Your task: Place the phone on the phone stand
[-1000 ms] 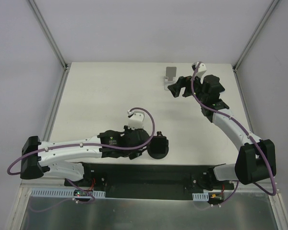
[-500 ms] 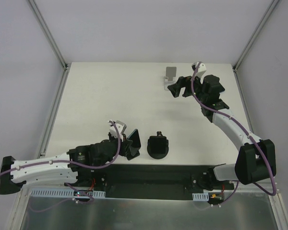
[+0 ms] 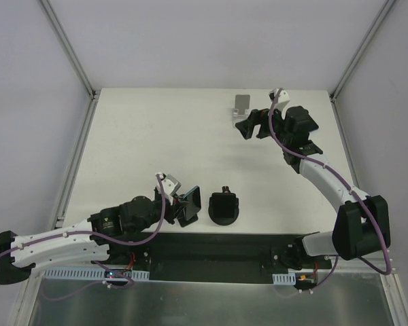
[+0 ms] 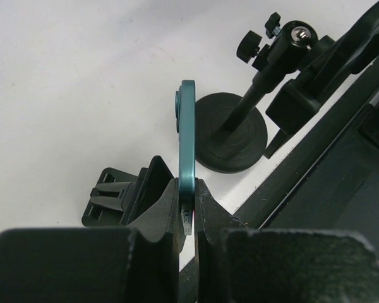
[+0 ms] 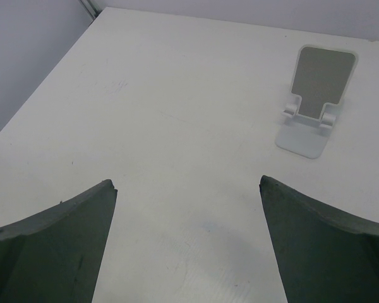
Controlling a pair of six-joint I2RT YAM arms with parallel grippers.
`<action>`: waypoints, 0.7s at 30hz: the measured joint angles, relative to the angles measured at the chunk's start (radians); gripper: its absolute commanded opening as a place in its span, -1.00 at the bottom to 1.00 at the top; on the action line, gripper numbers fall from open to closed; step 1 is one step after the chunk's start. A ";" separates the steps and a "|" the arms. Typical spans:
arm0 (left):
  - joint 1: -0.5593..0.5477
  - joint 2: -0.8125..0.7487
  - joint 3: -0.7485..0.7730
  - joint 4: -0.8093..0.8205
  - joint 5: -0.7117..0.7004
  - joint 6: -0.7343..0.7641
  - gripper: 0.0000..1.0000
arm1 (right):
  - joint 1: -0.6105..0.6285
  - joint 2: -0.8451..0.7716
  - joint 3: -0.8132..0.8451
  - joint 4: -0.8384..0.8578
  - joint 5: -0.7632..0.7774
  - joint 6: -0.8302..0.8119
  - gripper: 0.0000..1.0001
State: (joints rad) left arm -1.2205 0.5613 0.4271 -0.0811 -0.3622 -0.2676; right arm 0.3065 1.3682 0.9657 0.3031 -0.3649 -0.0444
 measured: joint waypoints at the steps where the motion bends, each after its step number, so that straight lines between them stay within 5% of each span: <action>1: 0.007 -0.020 0.000 -0.008 0.015 0.005 -1.00 | 0.001 0.001 0.000 0.000 0.000 0.000 0.97; 21: 0.037 -0.185 -0.034 -0.148 0.073 0.018 -1.00 | 0.027 0.019 0.000 0.000 0.000 -0.001 0.97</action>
State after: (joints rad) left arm -1.1839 0.3767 0.3931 -0.2295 -0.2890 -0.2493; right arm 0.3332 1.3872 0.9661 0.3027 -0.3649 -0.0452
